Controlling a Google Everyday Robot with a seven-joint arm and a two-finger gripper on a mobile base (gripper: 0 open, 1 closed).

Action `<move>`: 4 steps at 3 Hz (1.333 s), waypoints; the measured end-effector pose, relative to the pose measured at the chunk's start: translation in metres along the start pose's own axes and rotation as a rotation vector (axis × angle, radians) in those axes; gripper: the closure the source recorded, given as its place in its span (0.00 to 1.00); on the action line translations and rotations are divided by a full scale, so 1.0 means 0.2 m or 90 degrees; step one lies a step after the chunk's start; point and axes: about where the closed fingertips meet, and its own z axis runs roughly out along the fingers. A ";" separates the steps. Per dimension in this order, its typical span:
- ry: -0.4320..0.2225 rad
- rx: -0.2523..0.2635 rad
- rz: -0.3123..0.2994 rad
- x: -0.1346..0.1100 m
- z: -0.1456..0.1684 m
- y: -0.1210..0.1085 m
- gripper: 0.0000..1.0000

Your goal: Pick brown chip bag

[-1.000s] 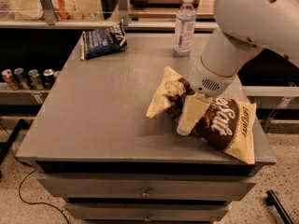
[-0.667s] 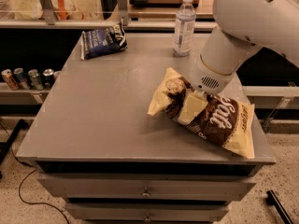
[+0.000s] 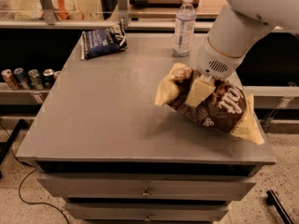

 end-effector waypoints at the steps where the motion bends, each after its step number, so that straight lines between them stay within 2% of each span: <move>1: -0.003 0.046 -0.025 -0.03 -0.20 -0.06 1.00; 2: -0.007 0.084 -0.043 -0.06 -0.38 -0.12 1.00; 3: -0.009 0.103 -0.053 -0.07 -0.50 -0.17 1.00; 4: -0.007 0.104 -0.054 -0.06 -0.56 -0.20 1.00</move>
Offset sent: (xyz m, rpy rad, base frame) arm 0.0162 -0.0243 0.1271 -0.0694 -0.2164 0.0396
